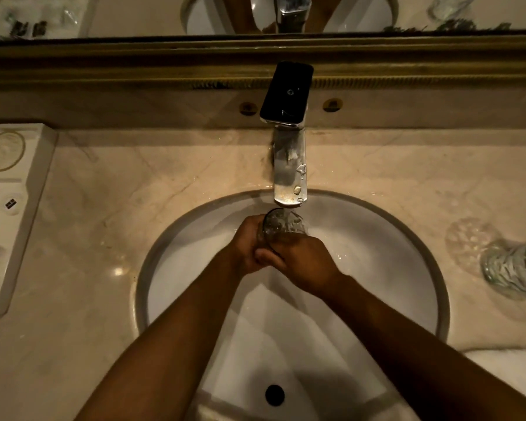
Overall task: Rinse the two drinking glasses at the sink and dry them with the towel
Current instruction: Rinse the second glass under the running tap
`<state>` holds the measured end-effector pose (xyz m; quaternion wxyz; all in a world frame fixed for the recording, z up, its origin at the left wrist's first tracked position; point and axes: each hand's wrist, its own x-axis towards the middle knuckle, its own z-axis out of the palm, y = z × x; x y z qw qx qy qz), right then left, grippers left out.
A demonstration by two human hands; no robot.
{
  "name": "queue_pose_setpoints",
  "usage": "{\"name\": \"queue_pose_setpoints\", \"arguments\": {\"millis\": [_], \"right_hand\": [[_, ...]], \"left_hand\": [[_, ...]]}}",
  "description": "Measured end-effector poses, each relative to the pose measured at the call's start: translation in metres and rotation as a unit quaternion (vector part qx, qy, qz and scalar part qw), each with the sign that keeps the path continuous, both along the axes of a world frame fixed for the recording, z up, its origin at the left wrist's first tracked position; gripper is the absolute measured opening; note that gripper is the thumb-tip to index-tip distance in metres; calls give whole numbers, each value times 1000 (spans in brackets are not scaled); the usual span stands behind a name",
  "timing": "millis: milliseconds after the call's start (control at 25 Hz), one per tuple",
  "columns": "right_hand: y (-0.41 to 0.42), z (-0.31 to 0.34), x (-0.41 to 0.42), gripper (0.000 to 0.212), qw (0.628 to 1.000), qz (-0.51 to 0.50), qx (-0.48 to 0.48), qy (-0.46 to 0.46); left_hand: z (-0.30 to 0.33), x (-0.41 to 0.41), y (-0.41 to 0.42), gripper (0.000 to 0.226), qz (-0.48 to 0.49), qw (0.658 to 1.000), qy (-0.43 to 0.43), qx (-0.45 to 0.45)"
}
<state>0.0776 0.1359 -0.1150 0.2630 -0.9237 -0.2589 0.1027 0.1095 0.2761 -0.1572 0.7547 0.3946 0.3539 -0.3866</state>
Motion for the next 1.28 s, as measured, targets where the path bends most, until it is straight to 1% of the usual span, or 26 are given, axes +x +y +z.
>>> {"name": "queue_pose_setpoints", "arguments": {"millis": [40,120,200,280,400,480,560,640,680,760,800,880,960,1080,1160,1200,1280], "right_hand": [[-9,-4,2,47,999,45,3,-13],[-20,-10,5,49,995,94,-2,-27],[-20,-13,8,44,994,95,1,-47],[-18,-16,9,41,996,67,18,-48],[-12,-16,4,38,1000,10,25,-1],[-3,-14,-1,39,999,-53,6,2],[10,-9,-4,41,993,-114,-16,-4],[24,-4,-9,43,987,-162,-12,8],[29,-2,-12,43,984,-177,-2,10],[33,1,-15,45,986,-164,5,-5],[31,0,-14,46,990,-143,-1,-8],[20,-3,-8,49,996,-86,-6,-3],[2,-9,0,49,1000,6,16,-2],[-23,-15,9,42,993,112,36,-20],[-33,-22,12,33,988,139,41,-47],[-36,-24,11,31,988,137,50,-56],[-40,-25,3,33,989,84,107,-63]], "left_hand": [[6,3,6,33,-61,998,16,30],[16,8,13,43,-164,982,33,83],[21,9,13,57,-198,974,43,100],[21,10,9,59,-165,981,34,98],[11,5,11,47,-60,995,-24,75],[3,-4,10,40,21,999,-30,27],[-2,-13,4,36,101,994,-39,-18],[-9,-20,-6,44,155,983,-88,-35],[-7,-25,-10,47,167,980,-106,-28],[-5,-30,-11,47,173,978,-120,-6],[-7,-29,-9,46,162,978,-128,-2],[-4,-20,-4,43,125,985,-118,17],[5,-10,-1,40,69,993,-90,15],[15,4,2,36,-22,996,-52,70],[19,9,6,30,-97,989,-24,111],[19,10,8,30,-121,986,-12,117],[25,9,9,43,-117,985,-10,128]]}}
